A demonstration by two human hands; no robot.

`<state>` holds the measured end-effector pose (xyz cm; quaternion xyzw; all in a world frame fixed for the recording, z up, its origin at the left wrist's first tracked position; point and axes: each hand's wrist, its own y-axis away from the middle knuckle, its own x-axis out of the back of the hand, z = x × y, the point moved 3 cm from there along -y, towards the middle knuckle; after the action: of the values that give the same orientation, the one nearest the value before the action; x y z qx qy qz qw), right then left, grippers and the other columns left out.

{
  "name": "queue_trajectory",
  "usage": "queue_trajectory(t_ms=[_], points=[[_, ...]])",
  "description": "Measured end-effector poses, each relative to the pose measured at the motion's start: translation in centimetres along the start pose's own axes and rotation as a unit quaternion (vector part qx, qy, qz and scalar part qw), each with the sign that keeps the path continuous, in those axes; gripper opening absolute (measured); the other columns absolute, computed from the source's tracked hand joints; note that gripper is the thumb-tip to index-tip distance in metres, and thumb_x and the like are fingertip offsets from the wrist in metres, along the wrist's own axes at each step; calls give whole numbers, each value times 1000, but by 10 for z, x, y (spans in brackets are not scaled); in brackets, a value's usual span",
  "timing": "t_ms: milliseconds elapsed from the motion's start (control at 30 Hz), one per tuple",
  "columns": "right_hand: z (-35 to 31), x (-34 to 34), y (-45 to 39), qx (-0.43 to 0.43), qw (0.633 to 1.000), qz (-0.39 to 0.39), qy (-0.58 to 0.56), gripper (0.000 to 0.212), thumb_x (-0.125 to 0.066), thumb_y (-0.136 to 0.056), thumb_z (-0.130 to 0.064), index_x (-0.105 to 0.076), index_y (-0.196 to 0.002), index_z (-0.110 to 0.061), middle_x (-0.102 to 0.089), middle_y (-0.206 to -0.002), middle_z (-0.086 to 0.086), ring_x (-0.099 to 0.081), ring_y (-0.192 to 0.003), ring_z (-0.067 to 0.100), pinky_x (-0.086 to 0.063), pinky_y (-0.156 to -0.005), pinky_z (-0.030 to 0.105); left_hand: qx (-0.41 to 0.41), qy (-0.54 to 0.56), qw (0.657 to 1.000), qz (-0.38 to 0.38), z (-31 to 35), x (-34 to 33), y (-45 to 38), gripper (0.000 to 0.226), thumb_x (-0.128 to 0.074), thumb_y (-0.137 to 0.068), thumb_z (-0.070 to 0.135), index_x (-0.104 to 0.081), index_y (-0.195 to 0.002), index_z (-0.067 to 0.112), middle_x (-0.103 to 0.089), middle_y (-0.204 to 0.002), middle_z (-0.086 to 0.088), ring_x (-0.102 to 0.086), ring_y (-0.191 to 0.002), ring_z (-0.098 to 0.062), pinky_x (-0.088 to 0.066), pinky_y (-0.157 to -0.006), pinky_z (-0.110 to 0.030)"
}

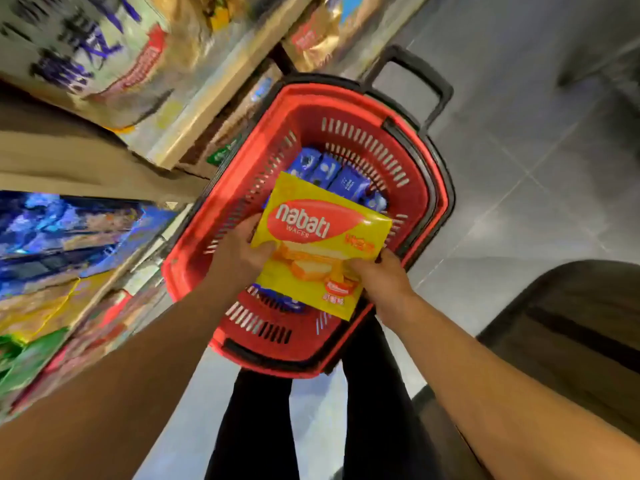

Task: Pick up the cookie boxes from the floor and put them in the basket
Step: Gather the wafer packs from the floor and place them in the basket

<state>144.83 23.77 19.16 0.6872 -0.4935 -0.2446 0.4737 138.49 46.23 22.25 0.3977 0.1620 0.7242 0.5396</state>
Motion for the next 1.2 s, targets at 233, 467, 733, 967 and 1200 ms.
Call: queue_trajectory(t_ms=[233,467,733,967,1200], points=[[-6,-23,-141,-81,994,18,-65,11,-66,-83,-9,-62,-90,-16,-68,-80,2,-63,-70,17,-46,-64,27,-27,-49,998,10,-44,-41,-149,54,-66,-72,20,-59,-126,20,-69,-102,3,-61,-85,-10,-39,-68,-7],[-20,-26,-225,-25,998,55,-18,29,-70,-70,-23,-62,-97,-19,-62,-78,-2,-59,-68,17,-45,-50,24,-86,-15,993,-75,-46,-87,-234,53,-63,-63,18,-56,-115,23,-62,-112,3,-60,-97,-7,-50,-90,-27],[13,-23,-147,67,976,58,197,56,-62,-62,-50,-60,-110,-22,-66,-112,5,-64,-103,25,-52,-89,45,-70,-108,989,-73,-57,-58,-158,64,-59,-72,35,-48,-135,25,-62,-122,-3,-59,-108,-26,-47,-95,-38],[3,-30,54,176,875,14,450,72,-52,-68,-49,-54,-129,-9,-57,-123,17,-56,-112,37,-47,-95,43,-75,-177,980,-55,-20,20,5,69,-67,-85,24,-39,-144,5,-47,-145,-13,-45,-132,-27,-32,-109,-33],[-30,-28,189,272,775,1,571,84,-54,-72,-50,-41,-144,-11,-45,-142,12,-41,-132,34,-35,-109,39,-104,-175,979,-10,27,62,140,68,-66,-88,31,-37,-146,9,-41,-149,-11,-39,-137,-25,-29,-111,-31]])
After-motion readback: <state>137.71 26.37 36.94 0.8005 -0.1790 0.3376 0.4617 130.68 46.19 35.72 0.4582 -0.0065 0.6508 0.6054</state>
